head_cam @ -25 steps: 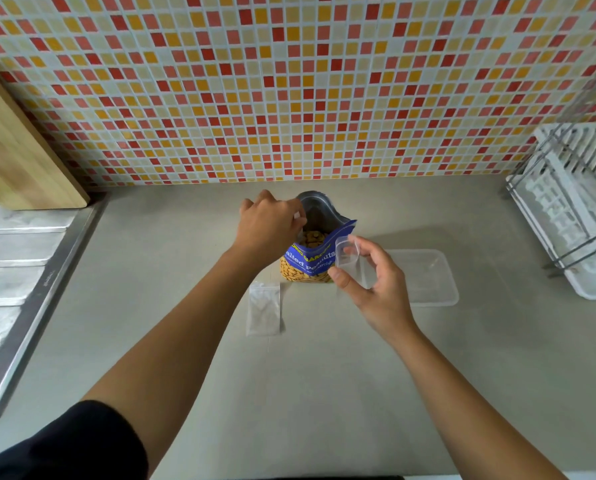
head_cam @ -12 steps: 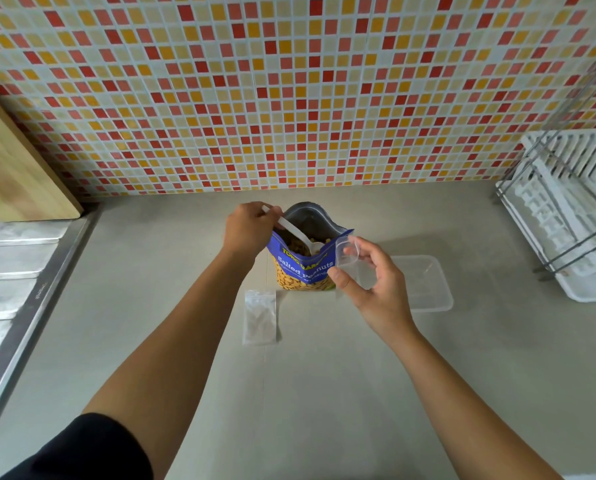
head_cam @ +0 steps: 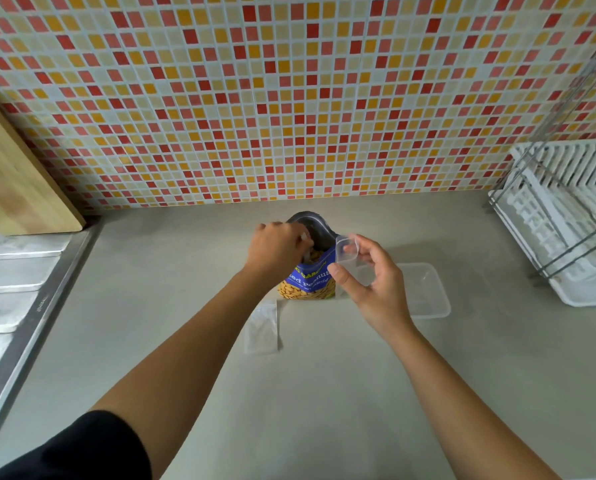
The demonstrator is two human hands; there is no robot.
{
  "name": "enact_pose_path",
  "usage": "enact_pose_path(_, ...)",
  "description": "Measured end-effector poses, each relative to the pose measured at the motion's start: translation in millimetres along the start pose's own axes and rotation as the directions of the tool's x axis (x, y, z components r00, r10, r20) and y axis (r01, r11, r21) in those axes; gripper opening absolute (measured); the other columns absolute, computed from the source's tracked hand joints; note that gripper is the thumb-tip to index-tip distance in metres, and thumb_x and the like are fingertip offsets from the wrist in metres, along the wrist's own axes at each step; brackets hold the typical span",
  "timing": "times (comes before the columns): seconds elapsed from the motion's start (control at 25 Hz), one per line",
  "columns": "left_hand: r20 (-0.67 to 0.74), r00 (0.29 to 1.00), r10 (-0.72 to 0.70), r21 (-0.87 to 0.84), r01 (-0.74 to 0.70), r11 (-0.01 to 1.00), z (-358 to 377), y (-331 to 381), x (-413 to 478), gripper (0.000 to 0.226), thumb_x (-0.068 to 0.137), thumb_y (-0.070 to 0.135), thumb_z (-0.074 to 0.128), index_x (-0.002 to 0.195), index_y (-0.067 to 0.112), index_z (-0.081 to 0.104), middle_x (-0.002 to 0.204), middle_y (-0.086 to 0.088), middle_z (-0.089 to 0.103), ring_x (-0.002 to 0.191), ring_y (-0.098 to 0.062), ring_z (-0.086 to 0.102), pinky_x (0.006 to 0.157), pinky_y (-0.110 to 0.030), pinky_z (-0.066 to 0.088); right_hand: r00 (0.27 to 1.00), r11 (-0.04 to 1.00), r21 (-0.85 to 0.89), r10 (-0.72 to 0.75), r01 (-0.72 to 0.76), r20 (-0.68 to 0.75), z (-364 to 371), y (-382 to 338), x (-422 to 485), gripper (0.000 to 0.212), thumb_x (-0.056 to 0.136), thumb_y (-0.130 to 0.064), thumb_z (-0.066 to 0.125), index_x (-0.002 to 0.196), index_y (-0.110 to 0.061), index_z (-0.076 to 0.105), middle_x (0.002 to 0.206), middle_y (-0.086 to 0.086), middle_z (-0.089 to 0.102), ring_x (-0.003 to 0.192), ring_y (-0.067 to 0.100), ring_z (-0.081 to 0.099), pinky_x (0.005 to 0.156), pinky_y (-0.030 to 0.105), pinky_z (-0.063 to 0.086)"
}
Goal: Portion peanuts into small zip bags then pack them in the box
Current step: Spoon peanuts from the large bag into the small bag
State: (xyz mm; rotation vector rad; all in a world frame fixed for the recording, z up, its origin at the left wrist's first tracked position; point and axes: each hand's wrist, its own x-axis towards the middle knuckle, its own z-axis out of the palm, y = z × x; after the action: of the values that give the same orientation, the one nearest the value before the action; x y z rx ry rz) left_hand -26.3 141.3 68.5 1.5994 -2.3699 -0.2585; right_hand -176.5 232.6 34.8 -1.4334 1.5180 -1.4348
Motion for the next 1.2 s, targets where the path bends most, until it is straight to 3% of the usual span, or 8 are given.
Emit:
enact_pose_path(0.16, 0.092, 0.993, -0.079, 0.078, 0.072, 0.994, 2.7, 8.3, 5.6, 0.024, 0.092, 0.021, 0.042, 0.096, 0.018, 0.065, 0.082, -0.002, 0.063, 0.077, -0.023, 0.053, 0.088, -0.034, 0.03, 1.0, 1.0, 0.003, 0.009, -0.009, 0.005, 2.7, -1.3, 6.5, 0.048, 0.071, -0.043, 0.071, 0.115, -0.035, 0.051, 0.108, -0.013, 0.062, 0.101, -0.008, 0.054, 0.081, 0.003, 0.039)
enact_pose_path(0.32, 0.08, 0.966, -0.245, -0.156, 0.255, 0.954, -0.5, -3.9, 16.5, 0.022, 0.092, 0.023, 0.046, 0.1, 0.021, 0.067, 0.089, 0.0, 0.065, 0.082, -0.018, 0.05, 0.092, -0.037, 0.035, 1.0, 1.0, -0.016, 0.008, -0.008, 0.009, 0.9, 3.2, 12.6, 0.045, 0.072, -0.042, 0.07, 0.112, -0.042, 0.049, 0.108, -0.013, 0.062, 0.102, -0.009, 0.054, 0.079, 0.002, 0.039)
enact_pose_path(0.52, 0.091, 0.937, -0.338, -0.449, 0.342, 0.825, -7.4, -12.7, 19.8, 0.019, 0.091, 0.023, 0.053, 0.095, 0.015, 0.07, 0.085, -0.002, 0.064, 0.085, -0.022, 0.06, 0.077, -0.035, 0.048, 1.0, 1.0, -0.027, -0.008, 0.008, -0.021, 1.7, 12.4, 18.7, 0.049, 0.072, -0.048, 0.074, 0.115, -0.038, 0.051, 0.109, -0.01, 0.063, 0.102, -0.004, 0.056, 0.084, 0.005, 0.04)
enact_pose_path(0.64, 0.101, 0.906, -0.411, -0.643, 0.375, 0.668, -10.3, -20.3, 18.8, 0.016, 0.09, 0.016, 0.055, 0.091, 0.01, 0.069, 0.086, -0.006, 0.068, 0.082, -0.022, 0.064, 0.07, -0.029, 0.052, 1.0, 0.999, -0.038, -0.005, 0.005, -0.005, 2.9, 14.8, 19.9, 0.058, 0.07, -0.049, 0.071, 0.121, -0.031, 0.052, 0.111, -0.007, 0.064, 0.105, -0.001, 0.057, 0.087, 0.007, 0.041)
enact_pose_path(0.76, 0.146, 0.885, -0.442, -0.791, 0.373, 0.484, -18.2, -28.2, 18.9, 0.012, 0.09, 0.01, 0.056, 0.087, 0.007, 0.067, 0.075, -0.004, 0.065, 0.073, -0.018, 0.063, 0.056, -0.014, 0.05, 1.0, 0.999, -0.041, -0.002, 0.002, 0.006, 1.2, 14.7, 22.0, 0.066, 0.07, -0.052, 0.07, 0.126, -0.024, 0.052, 0.113, -0.007, 0.063, 0.107, -0.001, 0.056, 0.087, 0.007, 0.041)
enact_pose_path(0.88, 0.187, 0.876, -0.444, -0.83, 0.383, 0.406, -25.5, -34.6, 17.3, 0.015, 0.092, 0.008, 0.052, 0.093, 0.0, 0.065, 0.074, -0.005, 0.063, 0.067, -0.012, 0.059, 0.047, -0.003, 0.043, 1.0, 0.998, -0.063, 0.002, -0.002, 0.015, 0.9, 12.7, 23.8, 0.064, 0.073, -0.047, 0.073, 0.128, -0.023, 0.051, 0.114, -0.008, 0.061, 0.108, 0.0, 0.055, 0.086, 0.005, 0.041)
enact_pose_path(0.96, 0.211, 0.859, -0.466, -0.841, 0.402, 0.362, -28.6, -40.5, 16.6, 0.016, 0.092, 0.009, 0.052, 0.096, -0.001, 0.064, 0.075, -0.005, 0.063, 0.068, -0.012, 0.058, 0.05, -0.005, 0.044, 1.0, 0.996, -0.091, -0.024, 0.024, 0.002, 2.1, 11.7, 25.3, 0.061, 0.073, -0.047, 0.072, 0.126, -0.026, 0.051, 0.111, -0.011, 0.061, 0.107, -0.001, 0.055, 0.087, 0.006, 0.04)
enact_pose_path(1.2, 0.223, 0.839, -0.496, -0.83, 0.43, 0.355, -35.5, -54.1, 7.7, 0.014, 0.093, 0.009, 0.05, 0.095, 0.0, 0.061, 0.079, -0.007, 0.063, 0.07, -0.012, 0.056, 0.04, -0.002, 0.037, 0.996, 0.981, -0.175, -0.089, 0.084, -0.021, 6.6, 9.3, 29.3, 0.057, 0.072, -0.042, 0.072, 0.122, -0.019, 0.056, 0.1, -0.019, 0.054, 0.096, -0.006, 0.052, 0.085, 0.008, 0.041)
